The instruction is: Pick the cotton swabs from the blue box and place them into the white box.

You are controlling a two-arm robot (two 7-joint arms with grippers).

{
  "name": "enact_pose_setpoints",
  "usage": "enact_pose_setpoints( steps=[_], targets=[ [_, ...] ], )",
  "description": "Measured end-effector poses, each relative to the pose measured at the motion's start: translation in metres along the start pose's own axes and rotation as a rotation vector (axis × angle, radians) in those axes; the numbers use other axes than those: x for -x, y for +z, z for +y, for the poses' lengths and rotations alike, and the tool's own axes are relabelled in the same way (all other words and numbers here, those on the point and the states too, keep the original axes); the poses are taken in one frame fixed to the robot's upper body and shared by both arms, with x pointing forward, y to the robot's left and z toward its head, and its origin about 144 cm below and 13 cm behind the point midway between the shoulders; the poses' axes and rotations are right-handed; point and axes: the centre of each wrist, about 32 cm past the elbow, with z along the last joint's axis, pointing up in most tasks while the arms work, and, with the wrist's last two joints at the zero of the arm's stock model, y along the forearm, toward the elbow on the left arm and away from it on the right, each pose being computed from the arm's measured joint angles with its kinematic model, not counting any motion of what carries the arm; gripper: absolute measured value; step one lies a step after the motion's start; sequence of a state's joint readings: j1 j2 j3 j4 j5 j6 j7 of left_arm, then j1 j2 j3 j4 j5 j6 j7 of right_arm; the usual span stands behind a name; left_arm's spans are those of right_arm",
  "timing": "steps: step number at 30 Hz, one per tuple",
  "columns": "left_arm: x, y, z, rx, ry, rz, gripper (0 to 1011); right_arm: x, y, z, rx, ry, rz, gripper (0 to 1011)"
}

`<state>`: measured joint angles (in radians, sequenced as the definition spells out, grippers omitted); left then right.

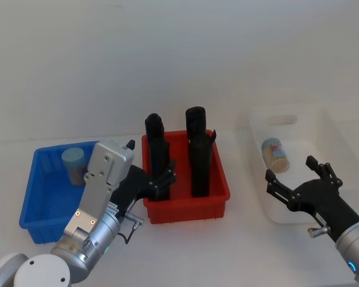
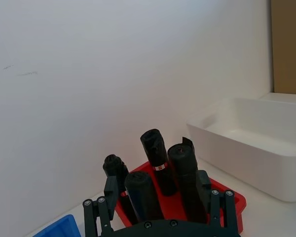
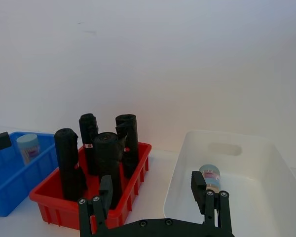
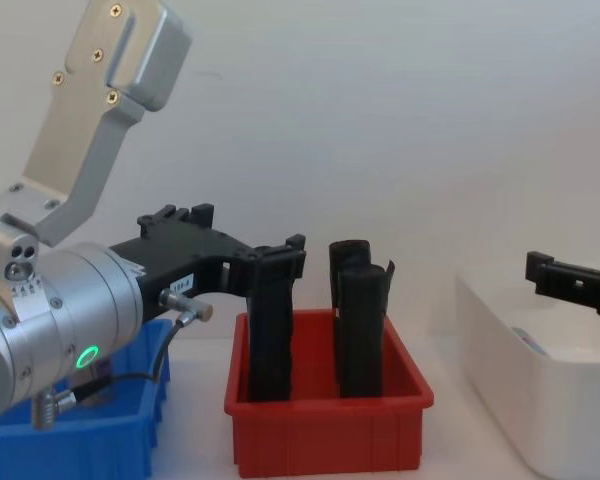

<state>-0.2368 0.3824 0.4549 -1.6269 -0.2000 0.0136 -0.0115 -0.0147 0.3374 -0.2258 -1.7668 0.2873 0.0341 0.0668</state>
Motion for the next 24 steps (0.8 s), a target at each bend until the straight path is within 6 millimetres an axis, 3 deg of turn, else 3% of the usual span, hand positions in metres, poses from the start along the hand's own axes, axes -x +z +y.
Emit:
enact_pose_setpoints(
  steps=[24],
  targets=[
    [-0.0002,0.0,-0.0001,0.0,0.002,0.001,1005,-0.0026,-0.0008,0.0054,0.001,0.016,-0.01,1002]
  ],
)
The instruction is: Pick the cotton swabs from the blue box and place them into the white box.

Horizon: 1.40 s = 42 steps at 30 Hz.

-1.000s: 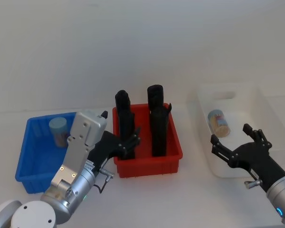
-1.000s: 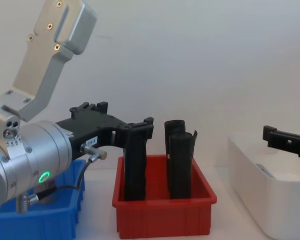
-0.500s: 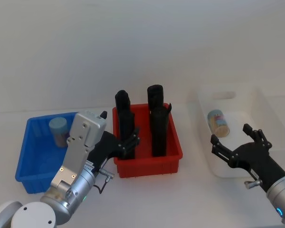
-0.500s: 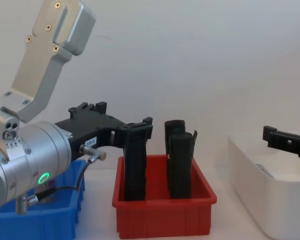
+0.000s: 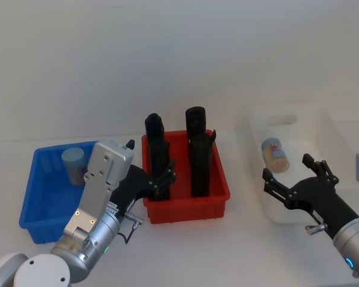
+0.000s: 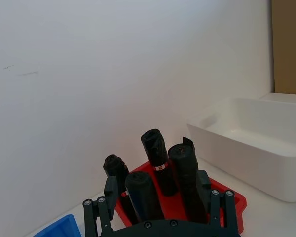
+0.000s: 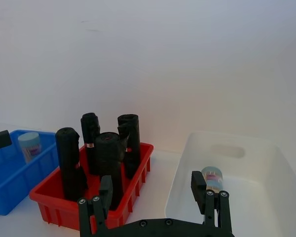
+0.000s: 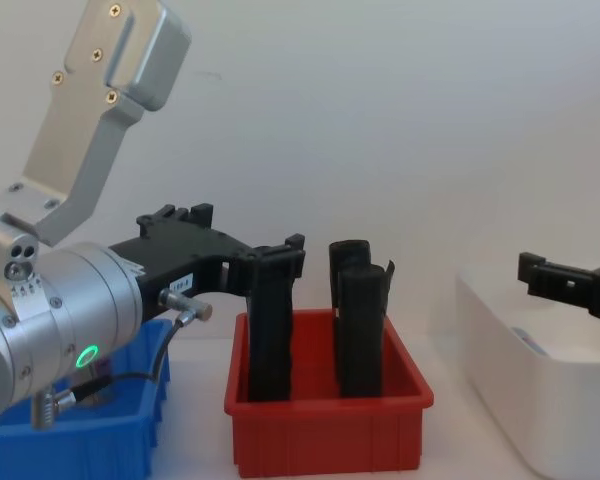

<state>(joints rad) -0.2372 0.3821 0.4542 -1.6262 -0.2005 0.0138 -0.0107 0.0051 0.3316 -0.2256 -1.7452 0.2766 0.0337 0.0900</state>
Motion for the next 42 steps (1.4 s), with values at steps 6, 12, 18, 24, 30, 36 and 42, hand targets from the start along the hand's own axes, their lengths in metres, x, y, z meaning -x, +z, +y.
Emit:
enact_pose_setpoints(
  steps=[6,12,18,24,30,36,42],
  targets=[
    [0.0,0.0,0.0,0.0,0.0,0.0,1005,-0.004,-0.001,0.011,-0.002,0.026,-0.016,1002],
    [0.0,0.0,0.0,0.0,0.0,0.0,1004,-0.007,-0.003,0.026,-0.004,0.062,-0.028,1002],
    [0.0,0.0,0.0,0.0,0.0,0.0,1004,-0.01,-0.005,0.044,-0.006,0.101,-0.034,1002],
    [0.0,0.0,0.0,0.0,0.0,0.0,1004,-0.012,-0.009,0.064,-0.004,0.134,-0.033,1002],
    [0.0,0.0,0.0,0.0,0.0,0.0,1004,-0.014,-0.014,0.083,0.001,0.165,-0.03,1001],
    [0.0,0.0,0.0,0.0,0.0,0.0,1004,-0.015,-0.019,0.101,0.004,0.199,-0.024,1002],
    [0.0,0.0,0.0,0.0,0.0,0.0,1004,-0.015,-0.024,0.119,0.007,0.231,-0.022,1002]
  ],
)
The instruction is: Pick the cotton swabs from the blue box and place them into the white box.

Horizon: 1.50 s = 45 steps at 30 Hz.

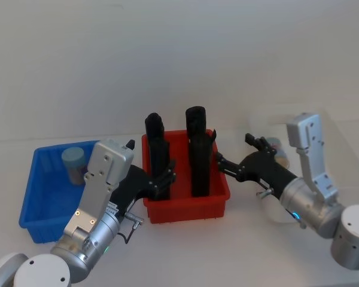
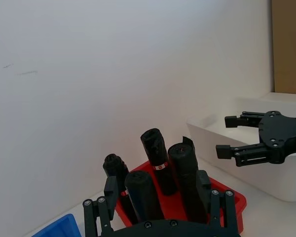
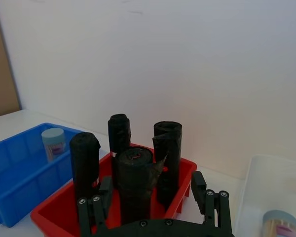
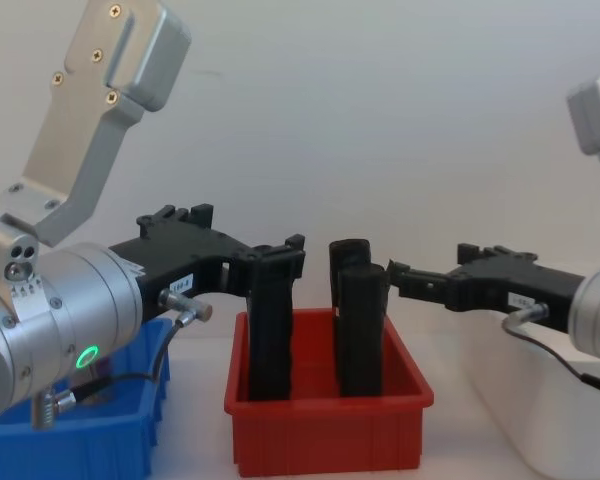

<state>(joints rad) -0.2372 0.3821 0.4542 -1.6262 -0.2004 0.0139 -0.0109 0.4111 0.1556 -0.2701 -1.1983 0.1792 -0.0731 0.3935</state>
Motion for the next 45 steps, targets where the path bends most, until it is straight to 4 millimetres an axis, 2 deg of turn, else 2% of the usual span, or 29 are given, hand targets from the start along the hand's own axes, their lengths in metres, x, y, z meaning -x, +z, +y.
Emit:
enact_pose_setpoints(
  steps=[21,35,43,45],
  targets=[
    [0.0,0.0,0.0,0.0,0.0,0.0,1004,-0.007,-0.014,0.053,0.032,0.084,-0.002,1002],
    [0.0,0.0,0.0,0.0,0.0,0.0,1005,-0.009,-0.022,0.077,0.054,0.114,0.005,1002],
    [0.0,0.0,0.0,0.0,0.0,0.0,1004,-0.011,-0.024,0.086,0.055,0.132,0.012,846],
    [0.0,0.0,0.0,0.0,0.0,0.0,1004,-0.011,-0.024,0.088,0.054,0.136,0.015,777]
  ],
)
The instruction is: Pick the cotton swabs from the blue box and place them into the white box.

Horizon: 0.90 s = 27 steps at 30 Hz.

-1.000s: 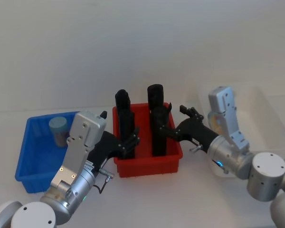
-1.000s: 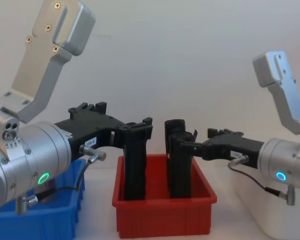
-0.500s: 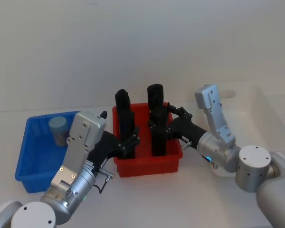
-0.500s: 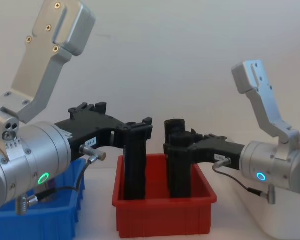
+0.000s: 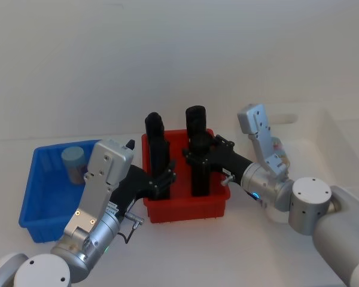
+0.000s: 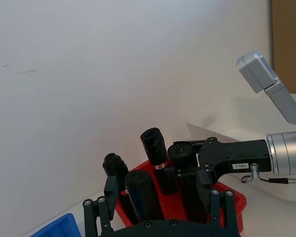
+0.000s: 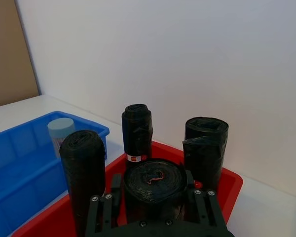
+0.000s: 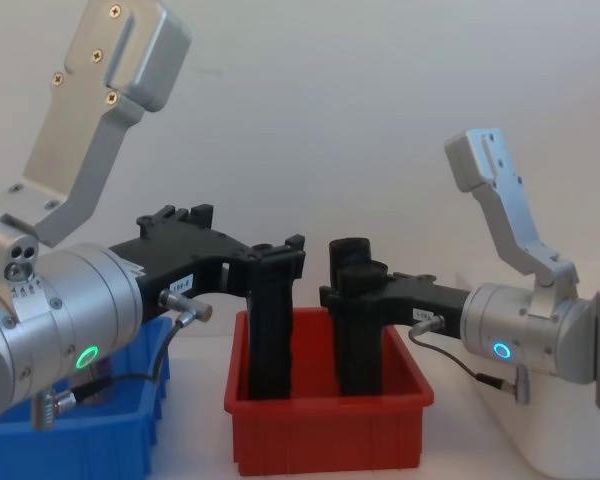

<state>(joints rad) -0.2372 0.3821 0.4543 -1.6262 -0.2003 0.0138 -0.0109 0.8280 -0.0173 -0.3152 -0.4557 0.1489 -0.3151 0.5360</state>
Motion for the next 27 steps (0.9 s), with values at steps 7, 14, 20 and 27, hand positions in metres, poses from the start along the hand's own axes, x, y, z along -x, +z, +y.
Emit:
enact_pose_setpoints(
  steps=[7,14,20,27],
  targets=[
    [0.0,0.0,0.0,0.0,0.0,0.0,1004,-0.002,0.0,0.005,-0.014,0.012,0.007,557],
    [0.0,0.0,0.0,0.0,0.0,0.0,1004,-0.003,0.003,0.007,-0.046,0.01,0.002,524],
    [0.0,0.0,0.0,0.0,0.0,0.0,1004,-0.002,0.011,0.006,-0.093,0.001,-0.01,524],
    [0.0,0.0,0.0,0.0,0.0,0.0,1004,0.002,0.027,-0.002,-0.159,-0.019,-0.026,524]
  ],
)
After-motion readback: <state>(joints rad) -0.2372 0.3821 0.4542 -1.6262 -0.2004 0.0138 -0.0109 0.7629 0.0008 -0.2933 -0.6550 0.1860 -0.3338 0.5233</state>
